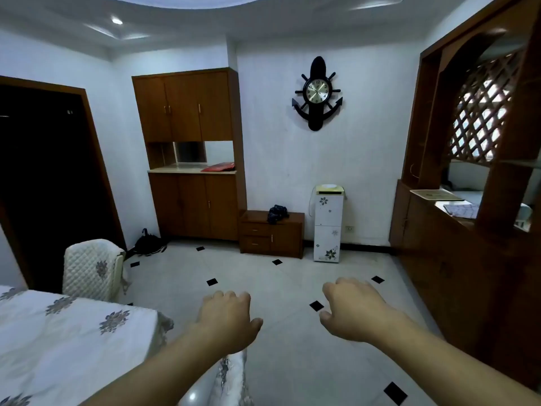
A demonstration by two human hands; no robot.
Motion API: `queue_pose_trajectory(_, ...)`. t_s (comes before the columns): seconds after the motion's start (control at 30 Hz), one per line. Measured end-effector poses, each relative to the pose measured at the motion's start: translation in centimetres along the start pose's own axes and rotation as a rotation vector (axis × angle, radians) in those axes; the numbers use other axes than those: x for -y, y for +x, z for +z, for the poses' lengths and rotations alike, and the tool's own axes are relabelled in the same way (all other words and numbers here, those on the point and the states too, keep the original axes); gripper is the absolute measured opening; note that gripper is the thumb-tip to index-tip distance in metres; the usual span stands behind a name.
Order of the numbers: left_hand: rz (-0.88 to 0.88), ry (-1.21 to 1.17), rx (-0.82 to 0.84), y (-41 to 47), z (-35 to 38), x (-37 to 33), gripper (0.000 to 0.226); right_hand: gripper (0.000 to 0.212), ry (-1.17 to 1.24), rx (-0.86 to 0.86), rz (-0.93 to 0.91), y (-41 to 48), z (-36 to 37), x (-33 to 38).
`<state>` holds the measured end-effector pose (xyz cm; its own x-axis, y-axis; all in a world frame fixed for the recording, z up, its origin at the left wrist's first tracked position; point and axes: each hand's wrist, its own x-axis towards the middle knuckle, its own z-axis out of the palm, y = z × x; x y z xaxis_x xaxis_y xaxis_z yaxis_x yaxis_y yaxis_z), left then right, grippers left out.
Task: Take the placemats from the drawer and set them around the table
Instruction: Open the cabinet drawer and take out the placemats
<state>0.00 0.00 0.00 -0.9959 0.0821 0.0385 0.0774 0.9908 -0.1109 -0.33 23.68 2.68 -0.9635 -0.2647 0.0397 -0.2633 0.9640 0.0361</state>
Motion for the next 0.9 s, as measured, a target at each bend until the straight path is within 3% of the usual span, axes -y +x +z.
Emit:
queue_pose_trajectory(0.23, -0.003, 0.021, 0.034, 6.5, 1.6, -3.0, 0.049, 0.023, 0.010, 0.009, -0.012, 5.1, 1.7, -5.0)
queue_pose_trajectory(0.6, -0.146, -0.007, 0.075, 21.2, 1.1, -9.1, 0.053, 0.026, 0.014, -0.044, -0.130, 19.5, 2.7, -16.4)
queue_pose_trajectory(0.9, -0.196, -0.040, 0.107, 34.2, 2.7, -8.0, 0.050, 0.030, 0.026, -0.038, -0.166, 33.9, 5.1, -19.9)
